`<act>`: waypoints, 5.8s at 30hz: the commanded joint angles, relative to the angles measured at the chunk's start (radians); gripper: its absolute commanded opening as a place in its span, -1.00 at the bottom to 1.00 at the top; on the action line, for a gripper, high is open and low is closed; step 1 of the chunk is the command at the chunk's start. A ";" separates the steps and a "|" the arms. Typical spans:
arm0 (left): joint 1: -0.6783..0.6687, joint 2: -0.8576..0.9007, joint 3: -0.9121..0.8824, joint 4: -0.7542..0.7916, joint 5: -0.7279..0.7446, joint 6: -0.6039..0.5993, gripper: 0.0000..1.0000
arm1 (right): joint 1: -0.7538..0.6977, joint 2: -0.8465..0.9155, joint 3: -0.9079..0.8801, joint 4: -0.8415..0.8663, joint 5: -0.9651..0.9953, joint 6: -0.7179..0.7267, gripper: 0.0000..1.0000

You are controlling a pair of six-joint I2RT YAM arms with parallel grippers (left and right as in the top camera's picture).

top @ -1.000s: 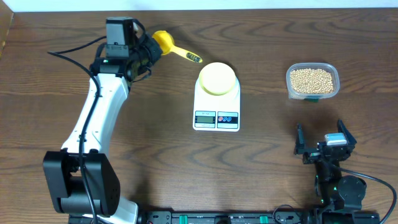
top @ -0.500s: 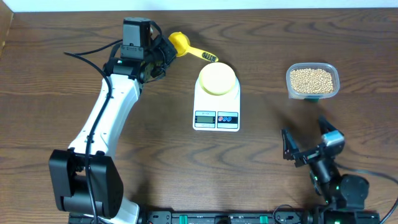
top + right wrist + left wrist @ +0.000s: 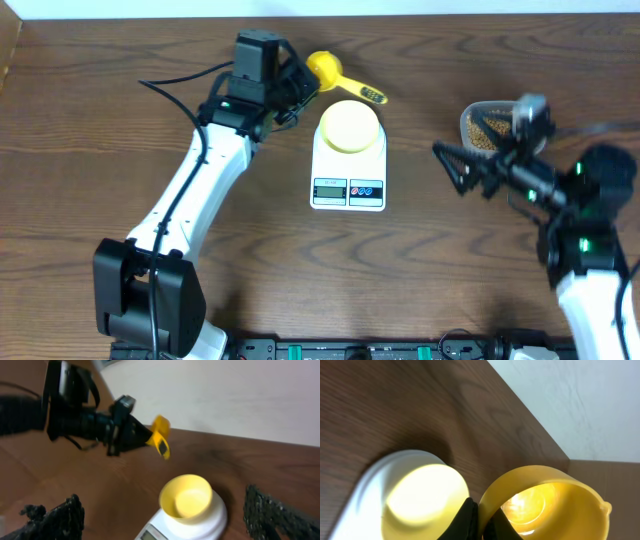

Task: Scoop item into bowl and weigh 50g on scale

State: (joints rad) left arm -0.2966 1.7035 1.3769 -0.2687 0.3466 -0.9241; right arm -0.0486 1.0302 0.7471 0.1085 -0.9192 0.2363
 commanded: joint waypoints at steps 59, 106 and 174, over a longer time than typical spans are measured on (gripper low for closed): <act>-0.199 -0.020 0.015 0.077 0.087 -0.015 -0.85 | 0.216 0.279 0.153 0.026 0.239 0.309 -0.98; -0.441 0.009 -0.143 -0.254 -0.131 0.826 0.90 | -0.094 0.278 0.154 -0.084 0.127 0.298 -0.97; -0.456 0.188 -0.221 -0.140 -0.198 0.811 0.68 | -0.132 0.278 0.154 -0.127 0.123 0.283 -0.98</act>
State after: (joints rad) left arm -0.7490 1.8763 1.1690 -0.4015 0.1303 -0.1261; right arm -0.1638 1.3083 0.8822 -0.0189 -0.7792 0.5369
